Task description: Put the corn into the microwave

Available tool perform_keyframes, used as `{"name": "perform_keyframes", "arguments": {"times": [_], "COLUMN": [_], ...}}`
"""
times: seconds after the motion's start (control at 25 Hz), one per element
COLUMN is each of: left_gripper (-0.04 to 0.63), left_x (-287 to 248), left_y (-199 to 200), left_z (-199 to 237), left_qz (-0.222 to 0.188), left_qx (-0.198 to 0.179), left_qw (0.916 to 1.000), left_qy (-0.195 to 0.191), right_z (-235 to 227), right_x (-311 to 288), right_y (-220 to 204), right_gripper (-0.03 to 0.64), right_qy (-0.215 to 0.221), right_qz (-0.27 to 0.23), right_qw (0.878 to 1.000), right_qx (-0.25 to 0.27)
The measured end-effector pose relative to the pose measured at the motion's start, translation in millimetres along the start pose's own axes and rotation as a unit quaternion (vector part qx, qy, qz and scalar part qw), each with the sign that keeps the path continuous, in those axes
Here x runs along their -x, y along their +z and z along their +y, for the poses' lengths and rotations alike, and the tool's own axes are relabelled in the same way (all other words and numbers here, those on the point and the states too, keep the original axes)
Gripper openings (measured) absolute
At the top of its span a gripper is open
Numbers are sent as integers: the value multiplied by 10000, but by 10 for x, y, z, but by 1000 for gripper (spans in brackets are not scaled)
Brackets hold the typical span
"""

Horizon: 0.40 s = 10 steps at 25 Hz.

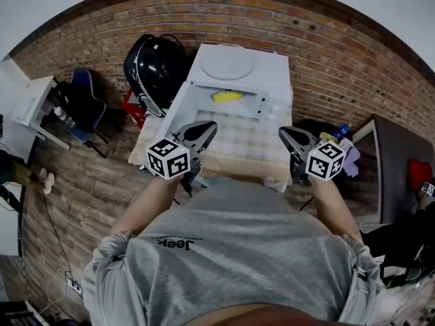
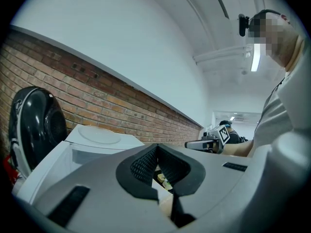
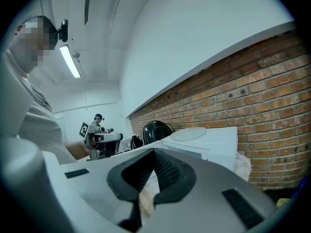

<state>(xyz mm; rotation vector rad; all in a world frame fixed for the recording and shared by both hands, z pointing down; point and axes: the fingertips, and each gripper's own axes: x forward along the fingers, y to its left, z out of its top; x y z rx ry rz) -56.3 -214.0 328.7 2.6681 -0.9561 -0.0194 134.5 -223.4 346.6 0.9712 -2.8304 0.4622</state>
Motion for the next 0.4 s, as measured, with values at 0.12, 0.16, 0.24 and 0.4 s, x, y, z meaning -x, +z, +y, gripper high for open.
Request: {"name": "perform_keyframes", "arguments": {"times": [0.12, 0.16, 0.24, 0.4], "left_gripper": [18, 18, 18, 18], "left_x": [3, 4, 6, 8], "left_y": [24, 27, 28, 22], "left_z": [14, 15, 12, 1], "left_qz": [-17, -19, -22, -13], "left_qx": [-11, -3, 10, 2], "left_qw": [10000, 10000, 10000, 10000], "left_qy": [18, 20, 13, -6], "right_z": [-6, -3, 10, 34], "right_x": [5, 4, -3, -16], "right_y": [18, 17, 13, 3], "right_gripper": [17, 15, 15, 17], "right_qy": [2, 3, 14, 45], "right_qz": [-25, -27, -25, -12], "right_qw": [10000, 10000, 10000, 10000], "right_qx": [12, 6, 3, 35]}}
